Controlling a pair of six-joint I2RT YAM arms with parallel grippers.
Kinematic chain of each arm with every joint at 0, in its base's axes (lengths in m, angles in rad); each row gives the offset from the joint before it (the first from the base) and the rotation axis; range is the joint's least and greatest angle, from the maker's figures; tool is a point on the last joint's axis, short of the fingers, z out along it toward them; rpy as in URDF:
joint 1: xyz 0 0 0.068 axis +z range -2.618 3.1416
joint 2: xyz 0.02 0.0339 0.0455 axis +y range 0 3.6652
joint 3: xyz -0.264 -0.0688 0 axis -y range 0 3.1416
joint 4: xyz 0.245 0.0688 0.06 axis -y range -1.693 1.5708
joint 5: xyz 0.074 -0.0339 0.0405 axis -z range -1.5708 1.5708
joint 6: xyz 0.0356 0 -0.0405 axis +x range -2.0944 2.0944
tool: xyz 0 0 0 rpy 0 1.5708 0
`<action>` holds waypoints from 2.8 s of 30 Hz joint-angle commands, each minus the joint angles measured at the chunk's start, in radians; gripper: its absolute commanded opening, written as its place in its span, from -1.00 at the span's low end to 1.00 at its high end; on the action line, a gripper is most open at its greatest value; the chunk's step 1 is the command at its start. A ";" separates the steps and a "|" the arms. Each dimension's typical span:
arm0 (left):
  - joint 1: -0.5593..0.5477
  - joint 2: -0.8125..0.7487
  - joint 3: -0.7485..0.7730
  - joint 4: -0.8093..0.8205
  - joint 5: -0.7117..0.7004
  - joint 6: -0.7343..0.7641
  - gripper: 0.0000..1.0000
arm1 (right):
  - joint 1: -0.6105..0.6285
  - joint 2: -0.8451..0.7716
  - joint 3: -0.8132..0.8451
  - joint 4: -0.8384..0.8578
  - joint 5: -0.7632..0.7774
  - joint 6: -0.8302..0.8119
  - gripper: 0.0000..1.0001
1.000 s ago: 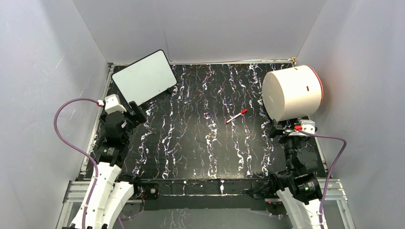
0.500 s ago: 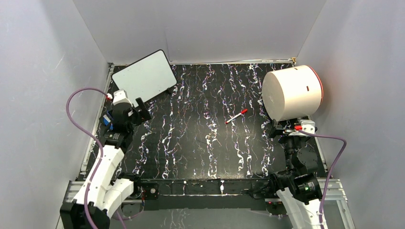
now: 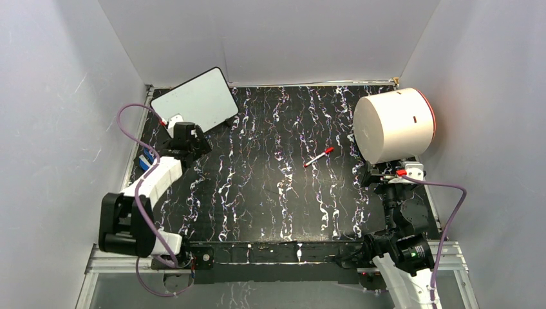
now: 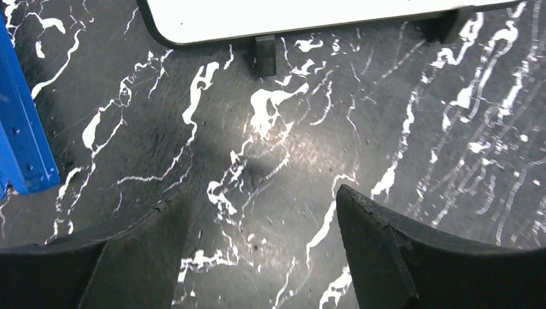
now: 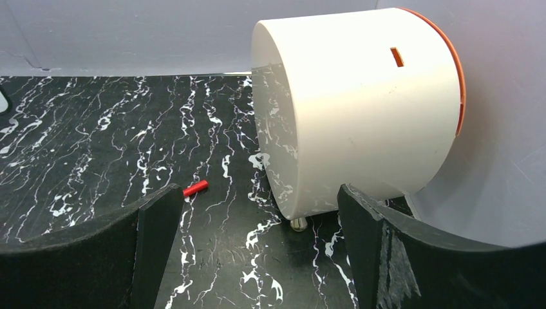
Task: Write a sentence on the whiteboard
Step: Move the whiteboard to the center of the board.
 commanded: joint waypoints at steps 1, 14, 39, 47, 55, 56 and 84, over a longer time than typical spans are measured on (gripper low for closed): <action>0.014 0.090 0.031 0.161 -0.104 -0.007 0.51 | 0.011 -0.013 0.038 0.028 -0.013 0.015 0.97; 0.044 0.404 0.155 0.321 -0.143 -0.023 0.28 | 0.036 -0.013 0.038 0.017 -0.016 0.016 0.97; 0.023 0.495 0.136 0.336 -0.009 0.037 -1.00 | 0.053 -0.013 0.028 0.041 -0.031 0.007 0.97; -0.095 0.387 0.012 0.318 -0.024 -0.013 -1.00 | 0.055 -0.013 0.017 0.053 -0.046 0.000 0.97; -0.213 0.312 -0.105 0.316 -0.050 -0.114 -1.00 | 0.055 -0.013 0.018 0.037 -0.041 -0.015 0.97; -0.229 0.301 -0.117 0.316 -0.051 -0.129 -1.00 | 0.055 -0.013 0.020 0.035 -0.041 -0.018 0.97; -0.615 0.241 -0.101 0.008 -0.275 -0.375 -1.00 | 0.055 0.708 0.496 -0.395 -0.357 0.394 0.97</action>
